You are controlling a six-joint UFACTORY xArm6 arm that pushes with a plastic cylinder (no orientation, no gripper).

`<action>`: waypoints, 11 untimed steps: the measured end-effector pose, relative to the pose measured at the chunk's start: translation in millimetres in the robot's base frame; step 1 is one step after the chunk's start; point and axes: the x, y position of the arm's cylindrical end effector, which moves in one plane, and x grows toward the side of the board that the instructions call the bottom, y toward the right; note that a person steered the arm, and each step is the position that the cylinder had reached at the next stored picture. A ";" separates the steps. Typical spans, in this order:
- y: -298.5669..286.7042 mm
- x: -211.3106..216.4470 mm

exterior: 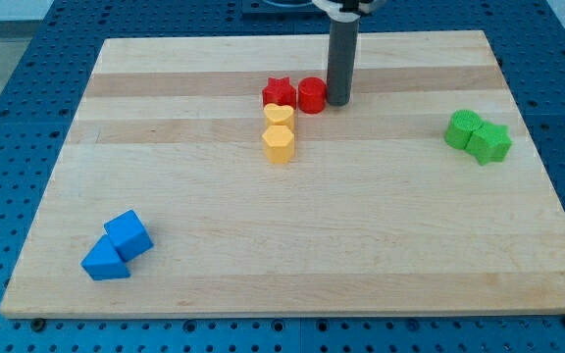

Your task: Slide the green star to the bottom of the green circle

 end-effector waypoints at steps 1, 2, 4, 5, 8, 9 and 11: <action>32.5 0.0; 90.2 0.1; 200.0 34.8; 215.7 55.7; 186.0 89.3; 173.0 89.3; 164.5 74.8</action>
